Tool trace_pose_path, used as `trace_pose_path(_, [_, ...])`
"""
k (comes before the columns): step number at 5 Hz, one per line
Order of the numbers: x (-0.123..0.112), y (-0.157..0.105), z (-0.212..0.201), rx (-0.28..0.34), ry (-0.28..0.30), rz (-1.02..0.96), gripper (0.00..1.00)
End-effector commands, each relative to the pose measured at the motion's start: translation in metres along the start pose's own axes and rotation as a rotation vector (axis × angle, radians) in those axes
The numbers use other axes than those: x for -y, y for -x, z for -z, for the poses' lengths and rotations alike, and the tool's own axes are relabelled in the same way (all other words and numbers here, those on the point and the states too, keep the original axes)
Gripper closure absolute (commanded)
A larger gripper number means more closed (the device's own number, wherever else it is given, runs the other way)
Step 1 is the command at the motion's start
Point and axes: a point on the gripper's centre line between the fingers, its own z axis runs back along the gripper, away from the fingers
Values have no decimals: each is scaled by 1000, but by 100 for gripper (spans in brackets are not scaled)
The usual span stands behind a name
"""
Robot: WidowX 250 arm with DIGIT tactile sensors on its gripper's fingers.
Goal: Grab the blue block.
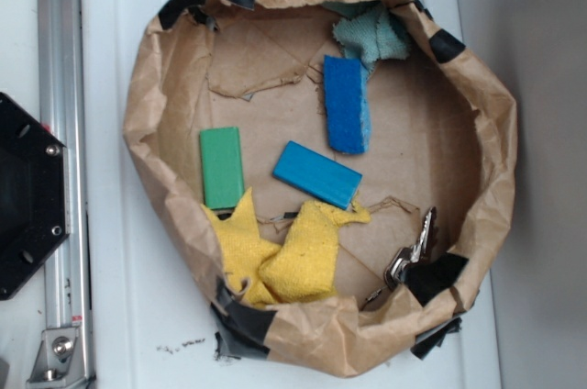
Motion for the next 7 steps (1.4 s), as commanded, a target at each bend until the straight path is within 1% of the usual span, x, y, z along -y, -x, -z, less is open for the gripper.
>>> trace_pose_path(1, [0,0,0,0,0,0,0])
trace_pose_path(2, [-5,-47,29,-41,-87,73,0])
trace_pose_path(3, [-5,-93,56,-92,-127,126,0])
trace_pose_path(4, [-7,-127,83,-93,-121,239,0])
trace_pose_path(5, [-18,-121,100,25,-95,312,0])
trace_pose_path(6, [-36,-114,120,52,-49,332,0])
trace_pose_path(7, [-44,-119,146,49,-60,322,0])
